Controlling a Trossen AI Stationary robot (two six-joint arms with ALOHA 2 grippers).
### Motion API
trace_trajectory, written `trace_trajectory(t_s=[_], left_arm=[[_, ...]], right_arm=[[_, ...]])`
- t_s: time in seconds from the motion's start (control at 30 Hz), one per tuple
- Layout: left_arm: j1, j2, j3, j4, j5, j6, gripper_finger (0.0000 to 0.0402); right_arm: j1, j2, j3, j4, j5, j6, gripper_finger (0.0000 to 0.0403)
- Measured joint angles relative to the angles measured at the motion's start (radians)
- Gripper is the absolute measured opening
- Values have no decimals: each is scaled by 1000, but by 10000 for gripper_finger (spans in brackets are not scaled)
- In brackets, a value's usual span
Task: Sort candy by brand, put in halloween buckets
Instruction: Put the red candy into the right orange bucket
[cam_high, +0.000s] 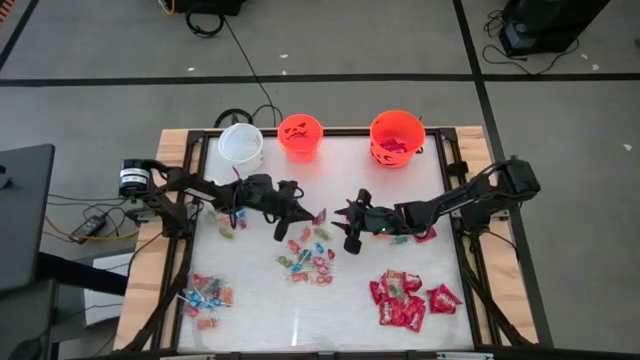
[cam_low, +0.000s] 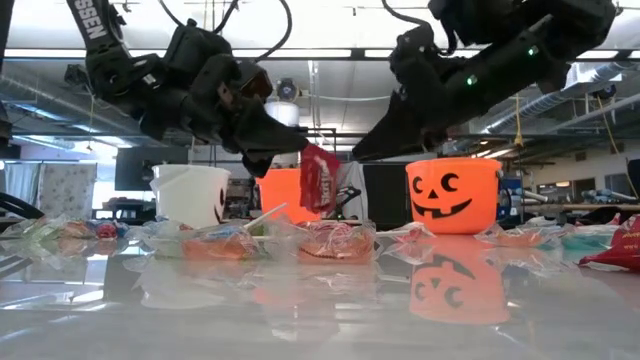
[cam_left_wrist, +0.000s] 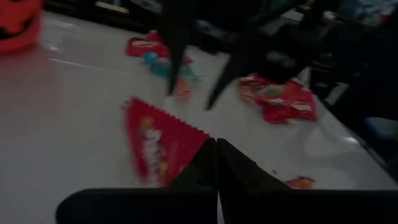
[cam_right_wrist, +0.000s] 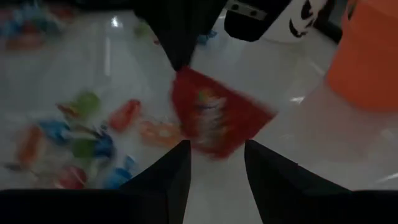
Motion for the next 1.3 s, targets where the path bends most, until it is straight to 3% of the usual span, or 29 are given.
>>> trace_trajectory(t_s=[0.2, 0.3, 0.53, 0.63, 0.93, 1.3], left_arm=[[0, 0, 15, -59, 99, 20, 1], [-2, 0, 49, -144, 101, 47, 1], [-7, 0, 129, -266, 72, 104, 0], [-7, 0, 145, -276, 71, 105, 1], [-7, 0, 153, -263, 52, 126, 1], [-7, 0, 153, -200, 44, 122, 1]], right_arm=[[17, -3, 0, 39, 13, -309, 161], [21, -3, 1, 104, -8, -364, 161], [-40, 21, 14, 141, -227, -249, 161], [-50, 18, 15, 143, -264, -229, 161], [-74, 20, 14, 105, -217, -102, 162], [-74, 20, 14, 97, -242, -83, 161]])
